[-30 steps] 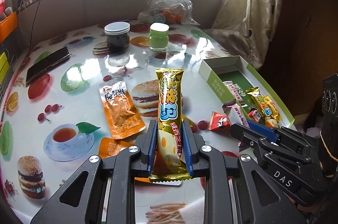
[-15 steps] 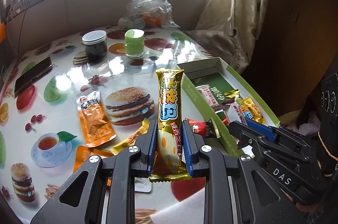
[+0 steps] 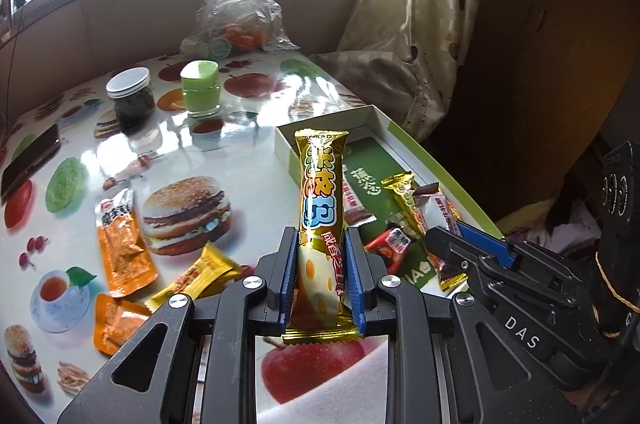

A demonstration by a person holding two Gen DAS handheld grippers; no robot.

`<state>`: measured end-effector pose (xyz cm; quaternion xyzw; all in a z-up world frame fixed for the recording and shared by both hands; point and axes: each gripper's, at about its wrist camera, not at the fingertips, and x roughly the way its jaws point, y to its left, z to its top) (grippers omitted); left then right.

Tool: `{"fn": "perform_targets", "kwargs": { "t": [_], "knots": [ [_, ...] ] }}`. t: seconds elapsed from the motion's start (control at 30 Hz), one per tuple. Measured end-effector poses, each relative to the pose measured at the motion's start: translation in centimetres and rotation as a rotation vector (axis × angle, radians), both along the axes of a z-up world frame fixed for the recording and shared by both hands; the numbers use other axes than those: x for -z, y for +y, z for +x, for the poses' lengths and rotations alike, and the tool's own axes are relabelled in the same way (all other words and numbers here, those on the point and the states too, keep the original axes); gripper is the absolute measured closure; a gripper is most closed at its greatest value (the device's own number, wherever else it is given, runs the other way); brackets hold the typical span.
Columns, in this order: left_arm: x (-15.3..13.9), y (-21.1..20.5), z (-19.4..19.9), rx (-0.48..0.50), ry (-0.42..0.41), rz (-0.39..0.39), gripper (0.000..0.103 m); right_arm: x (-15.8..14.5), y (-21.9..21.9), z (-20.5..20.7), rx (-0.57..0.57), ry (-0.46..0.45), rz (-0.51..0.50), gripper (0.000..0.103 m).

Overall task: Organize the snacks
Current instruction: 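Carry the nougat candy and gold bar in both grippers over the green box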

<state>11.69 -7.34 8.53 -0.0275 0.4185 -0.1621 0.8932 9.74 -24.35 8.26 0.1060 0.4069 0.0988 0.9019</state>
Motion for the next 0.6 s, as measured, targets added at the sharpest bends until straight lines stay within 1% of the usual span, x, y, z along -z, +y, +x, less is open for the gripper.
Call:
{"fn": "perform_targets", "kwargs": {
  "t": [0.23,0.6],
  "knots": [
    [0.6,-1.8,0.9,0.021,0.02,-0.012,0.079,0.6,-1.8,0.3,0.036,0.015,-0.013,0.081],
    [1.9,-4.0,2.5,0.046,0.065,-0.024,0.079,1.6,-3.3,0.8,0.061,0.036,-0.026,0.081]
  ]
}}
